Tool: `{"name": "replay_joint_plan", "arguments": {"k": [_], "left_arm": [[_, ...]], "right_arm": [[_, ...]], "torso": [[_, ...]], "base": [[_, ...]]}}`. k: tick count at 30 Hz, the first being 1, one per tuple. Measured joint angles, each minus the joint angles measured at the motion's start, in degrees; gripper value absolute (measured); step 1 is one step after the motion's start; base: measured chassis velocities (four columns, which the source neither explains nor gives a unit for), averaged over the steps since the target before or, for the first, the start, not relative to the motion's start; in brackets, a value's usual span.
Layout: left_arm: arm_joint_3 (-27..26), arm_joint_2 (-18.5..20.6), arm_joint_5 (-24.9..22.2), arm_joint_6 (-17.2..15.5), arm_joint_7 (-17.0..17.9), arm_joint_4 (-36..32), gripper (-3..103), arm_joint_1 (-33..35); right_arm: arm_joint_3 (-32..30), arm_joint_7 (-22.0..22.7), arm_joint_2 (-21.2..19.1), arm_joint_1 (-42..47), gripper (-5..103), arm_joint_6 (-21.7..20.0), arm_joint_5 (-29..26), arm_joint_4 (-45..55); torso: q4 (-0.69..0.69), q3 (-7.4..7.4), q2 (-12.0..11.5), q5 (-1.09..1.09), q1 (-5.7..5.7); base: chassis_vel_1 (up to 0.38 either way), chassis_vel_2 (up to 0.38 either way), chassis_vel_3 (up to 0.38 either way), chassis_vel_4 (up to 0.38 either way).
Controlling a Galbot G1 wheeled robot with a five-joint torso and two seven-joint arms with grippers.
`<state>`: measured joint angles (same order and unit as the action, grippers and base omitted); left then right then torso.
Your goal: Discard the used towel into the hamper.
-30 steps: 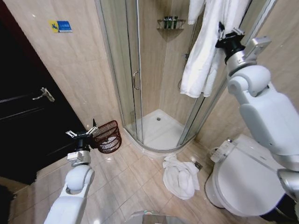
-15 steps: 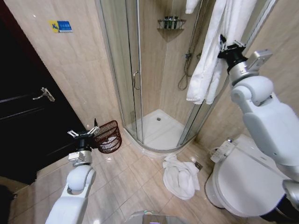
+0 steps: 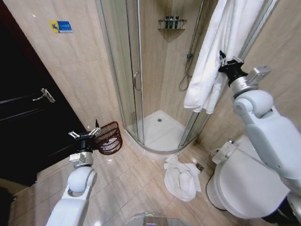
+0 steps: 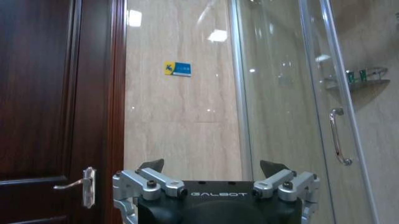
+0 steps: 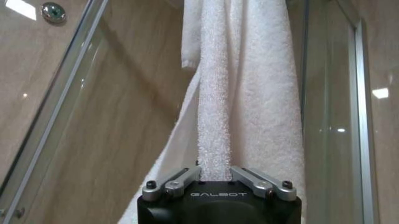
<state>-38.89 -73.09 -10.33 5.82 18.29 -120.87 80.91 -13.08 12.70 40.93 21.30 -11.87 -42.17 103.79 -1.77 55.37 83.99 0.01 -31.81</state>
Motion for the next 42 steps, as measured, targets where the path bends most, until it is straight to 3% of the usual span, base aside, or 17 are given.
{"name": "replay_joint_plan", "arguments": {"k": [42], "left_arm": [[1.3,-0.6,1.8,-0.2,0.1,-0.8,100,0.9]], "right_arm": [[-13.3,-3.3,0.7,21.1,4,2.0,2.9,6.4]], "torso": [[0.0,-0.01,0.0,-0.01,0.01]], "base": [[0.0,0.0,0.0,0.0]]}}
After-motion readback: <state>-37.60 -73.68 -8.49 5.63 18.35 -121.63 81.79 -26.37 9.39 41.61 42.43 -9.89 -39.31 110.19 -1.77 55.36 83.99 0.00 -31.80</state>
